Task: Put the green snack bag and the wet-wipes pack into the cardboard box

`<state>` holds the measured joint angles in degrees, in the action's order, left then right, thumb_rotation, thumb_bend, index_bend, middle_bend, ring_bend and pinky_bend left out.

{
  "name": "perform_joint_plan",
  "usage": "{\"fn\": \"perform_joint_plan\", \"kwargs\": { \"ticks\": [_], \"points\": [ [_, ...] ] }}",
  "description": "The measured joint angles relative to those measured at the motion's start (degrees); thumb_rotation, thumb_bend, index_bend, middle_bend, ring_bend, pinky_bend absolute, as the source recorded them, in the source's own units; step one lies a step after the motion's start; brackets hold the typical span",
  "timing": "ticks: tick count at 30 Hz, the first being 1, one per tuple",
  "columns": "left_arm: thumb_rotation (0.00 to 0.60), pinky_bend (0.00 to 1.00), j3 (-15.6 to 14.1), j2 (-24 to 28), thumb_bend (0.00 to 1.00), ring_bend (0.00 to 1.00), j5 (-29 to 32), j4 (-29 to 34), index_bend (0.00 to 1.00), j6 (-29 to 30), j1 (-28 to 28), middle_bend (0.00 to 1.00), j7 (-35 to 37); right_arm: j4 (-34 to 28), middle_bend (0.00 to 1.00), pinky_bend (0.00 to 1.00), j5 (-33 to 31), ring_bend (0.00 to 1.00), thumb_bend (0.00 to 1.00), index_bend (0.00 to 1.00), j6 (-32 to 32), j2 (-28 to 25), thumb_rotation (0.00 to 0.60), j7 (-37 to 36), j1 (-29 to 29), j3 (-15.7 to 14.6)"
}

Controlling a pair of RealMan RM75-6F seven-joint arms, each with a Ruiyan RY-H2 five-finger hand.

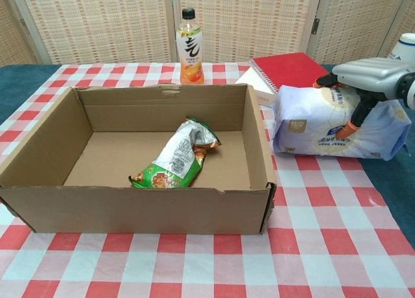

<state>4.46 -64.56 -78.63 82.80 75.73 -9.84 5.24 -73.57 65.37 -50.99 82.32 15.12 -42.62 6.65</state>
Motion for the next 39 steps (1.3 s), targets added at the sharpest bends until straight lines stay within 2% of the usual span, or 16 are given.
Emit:
{"fn": "perform_joint_plan", "kwargs": {
  "ticks": [3, 9, 16, 20, 27, 39],
  "points": [
    [0.600, 0.09, 0.0, 0.1, 0.20, 0.00, 0.1, 0.0, 0.00, -0.1, 0.0, 0.00, 0.1, -1.0, 0.51, 0.72, 0.9, 0.52, 0.07, 0.76, -1.0, -1.2, 0.600, -0.3, 0.3, 0.3],
    [0.600, 0.09, 0.0, 0.5, 0.20, 0.00, -0.2, 0.6, 0.00, 0.3, 0.1, 0.00, 0.3, -7.9, 0.51, 0.72, 1.1, 0.52, 0.07, 0.76, -3.3, -6.1, 0.600, 3.4, 0.1, 2.1],
    [0.600, 0.09, -0.1, 1.1, 0.20, 0.00, -0.1, 1.4, 0.00, 0.2, 0.3, 0.00, 0.1, -20.4, 0.51, 0.72, -0.7, 0.52, 0.07, 0.75, -6.1, -11.8, 0.600, 12.4, -2.6, 7.1],
    [0.600, 0.09, -0.3, 1.2, 0.20, 0.00, -0.6, 1.7, 0.00, 0.3, 0.3, 0.00, -0.1, -25.2, 0.51, 0.72, -3.3, 0.52, 0.07, 0.75, -6.4, -12.4, 0.600, 17.2, -6.3, 10.0],
    [0.600, 0.09, -0.2, 1.5, 0.20, 0.00, -0.3, 1.9, 0.00, 0.2, 0.3, 0.00, 0.4, -27.6, 0.51, 0.72, -7.9, 0.52, 0.07, 0.75, -5.9, -7.3, 0.600, 20.7, -12.8, 12.9],
    [0.600, 0.09, -0.4, 2.7, 0.20, 0.00, -0.9, 1.9, 0.00, 0.4, 0.6, 0.00, 3.5, -23.2, 0.51, 0.72, -9.1, 0.52, 0.07, 0.75, -5.9, 6.5, 0.600, 19.1, -18.0, 12.0]
  ]
}}
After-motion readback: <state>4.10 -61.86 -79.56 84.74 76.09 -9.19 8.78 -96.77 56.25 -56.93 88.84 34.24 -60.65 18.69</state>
